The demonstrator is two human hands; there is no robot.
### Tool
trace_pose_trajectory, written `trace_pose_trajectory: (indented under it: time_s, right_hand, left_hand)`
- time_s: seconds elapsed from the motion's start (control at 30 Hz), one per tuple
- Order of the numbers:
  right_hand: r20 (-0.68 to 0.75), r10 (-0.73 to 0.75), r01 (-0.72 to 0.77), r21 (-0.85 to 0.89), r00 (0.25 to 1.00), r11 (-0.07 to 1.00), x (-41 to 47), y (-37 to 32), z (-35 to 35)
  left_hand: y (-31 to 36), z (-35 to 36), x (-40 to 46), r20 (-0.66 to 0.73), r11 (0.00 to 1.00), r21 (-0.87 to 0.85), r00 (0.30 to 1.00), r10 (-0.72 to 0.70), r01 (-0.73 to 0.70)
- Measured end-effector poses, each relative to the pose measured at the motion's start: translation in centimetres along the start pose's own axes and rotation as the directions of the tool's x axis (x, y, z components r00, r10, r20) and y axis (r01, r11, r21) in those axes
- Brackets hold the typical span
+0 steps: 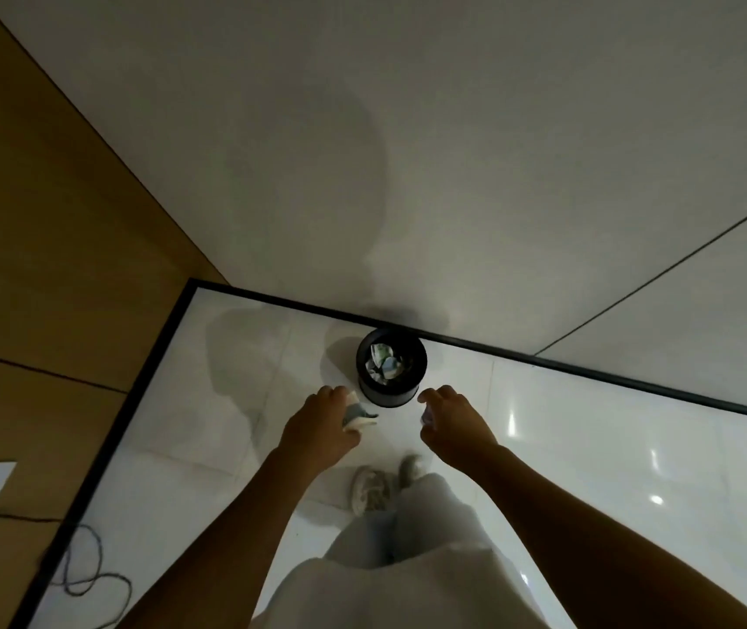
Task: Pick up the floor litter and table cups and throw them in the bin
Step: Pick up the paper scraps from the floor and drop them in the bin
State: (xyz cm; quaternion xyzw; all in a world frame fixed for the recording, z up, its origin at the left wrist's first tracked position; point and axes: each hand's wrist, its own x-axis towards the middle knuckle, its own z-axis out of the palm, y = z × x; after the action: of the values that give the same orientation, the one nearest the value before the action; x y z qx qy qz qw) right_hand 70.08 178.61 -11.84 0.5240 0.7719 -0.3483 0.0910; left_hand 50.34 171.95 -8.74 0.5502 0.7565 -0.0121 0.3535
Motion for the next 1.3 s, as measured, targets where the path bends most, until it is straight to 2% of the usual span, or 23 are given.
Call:
trace_pose_trajectory:
  time_s: [0.3,0.4,0.53,0.63,0.8,0.97,1.13,1.2,1.3]
  right_hand:
    - [-0.024,0.053,-0.052,0.031,0.998,0.998,14.5,-0.5,0.0]
    - [-0.018,0.080,-0.079,0.076,0.997,0.994,19.3,-0.4,1.9]
    - [0.002,0.162,-0.162,0.010,0.987,0.987,23.3,1.7,5.2]
    - [0.011,0.248,-0.249,0.048,0.969,0.967,24.2,3.8,6.6]
    - [0.054,0.276,-0.280,0.085,0.960,0.956,24.0,7.2,7.4]
    - [0.051,0.273,-0.278,0.132,0.961,0.952,24.2,9.3,7.1]
    - [0.023,0.281,-0.280,0.174,0.960,0.944,23.1,10.0,5.9]
    - [0.012,0.299,-0.296,0.171,0.954,0.940,22.2,10.0,5.2]
    - [0.018,0.323,-0.321,0.166,0.946,0.932,20.2,9.1,4.0]
  left_hand:
    - [-3.8,-0.3,8.3,0.004,0.993,-0.073,0.996,-0.094,0.095]
    - [-5.0,1.0,10.6,0.032,0.993,-0.056,0.994,-0.106,0.108]
    - [-6.0,3.3,14.9,0.059,0.992,-0.046,0.992,-0.113,0.115]
    - [-5.6,5.0,17.9,0.057,0.992,-0.062,0.993,-0.108,0.111]
    - [-3.7,8.0,23.3,0.076,0.993,-0.059,0.993,-0.095,0.099]
    - [-1.2,10.1,30.1,0.084,0.998,0.009,0.995,-0.056,0.055]
    - [0.9,10.4,33.2,0.154,0.985,0.152,0.982,-0.106,0.082]
    - [1.4,9.9,32.2,0.153,0.987,0.160,0.987,-0.059,0.034]
    - [2.3,8.4,29.3,0.119,0.984,0.137,0.988,0.096,-0.112]
